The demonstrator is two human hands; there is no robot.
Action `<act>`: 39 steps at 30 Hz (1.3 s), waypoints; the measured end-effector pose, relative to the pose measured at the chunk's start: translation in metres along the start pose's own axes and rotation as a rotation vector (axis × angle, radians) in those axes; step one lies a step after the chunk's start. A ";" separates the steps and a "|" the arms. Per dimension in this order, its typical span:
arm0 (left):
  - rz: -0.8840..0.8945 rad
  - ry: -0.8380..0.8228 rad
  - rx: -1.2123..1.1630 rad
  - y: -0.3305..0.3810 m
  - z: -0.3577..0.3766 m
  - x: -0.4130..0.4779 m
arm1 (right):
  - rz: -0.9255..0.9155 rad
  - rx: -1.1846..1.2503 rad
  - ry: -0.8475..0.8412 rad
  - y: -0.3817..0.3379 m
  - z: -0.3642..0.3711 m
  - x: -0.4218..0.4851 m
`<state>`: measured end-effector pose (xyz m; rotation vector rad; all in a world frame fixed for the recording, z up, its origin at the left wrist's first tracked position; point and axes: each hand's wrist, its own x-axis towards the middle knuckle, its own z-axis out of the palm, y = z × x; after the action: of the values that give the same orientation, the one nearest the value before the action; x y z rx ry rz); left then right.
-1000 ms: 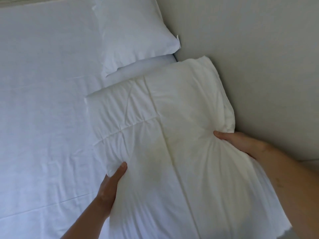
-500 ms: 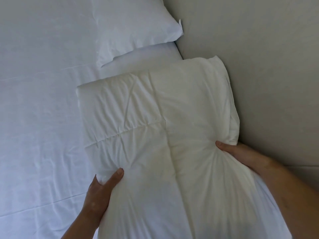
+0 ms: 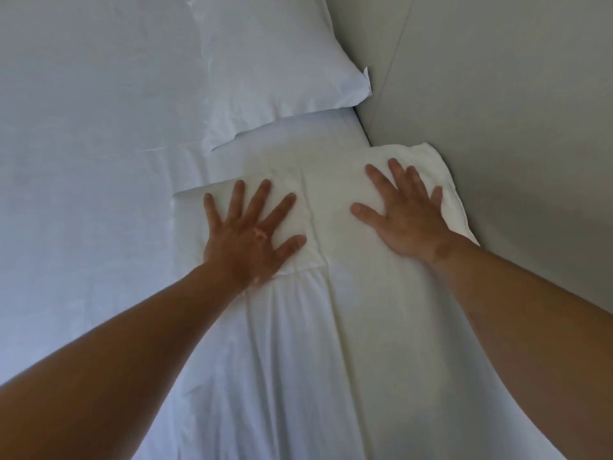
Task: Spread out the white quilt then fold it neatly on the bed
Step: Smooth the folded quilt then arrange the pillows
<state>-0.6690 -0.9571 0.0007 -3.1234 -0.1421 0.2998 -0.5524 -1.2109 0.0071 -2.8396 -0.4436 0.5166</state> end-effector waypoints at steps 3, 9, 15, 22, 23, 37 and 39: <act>-0.071 0.035 -0.048 -0.002 0.032 0.017 | 0.002 0.030 0.015 0.014 0.028 0.027; -0.091 0.118 -0.116 -0.004 0.093 0.060 | -0.003 0.242 0.176 0.037 0.082 0.082; -0.096 0.135 -0.156 -0.005 0.104 0.067 | -0.037 0.310 0.306 0.039 0.084 0.087; -0.123 -0.113 -0.113 0.005 0.049 0.017 | 0.040 0.153 0.145 0.027 0.051 0.013; -0.138 -0.130 -0.144 0.012 0.040 0.004 | 0.046 0.170 0.118 0.026 0.046 -0.005; 0.099 -0.289 -0.156 0.065 0.044 -0.280 | 0.221 0.101 0.005 0.045 0.083 -0.282; 0.100 -0.336 -0.142 0.059 0.030 -0.278 | 0.253 0.099 0.006 0.034 0.075 -0.277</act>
<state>-0.9412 -1.0411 0.0235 -3.1950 -0.0058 0.8516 -0.8194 -1.3225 0.0145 -2.8148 -0.0537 0.5589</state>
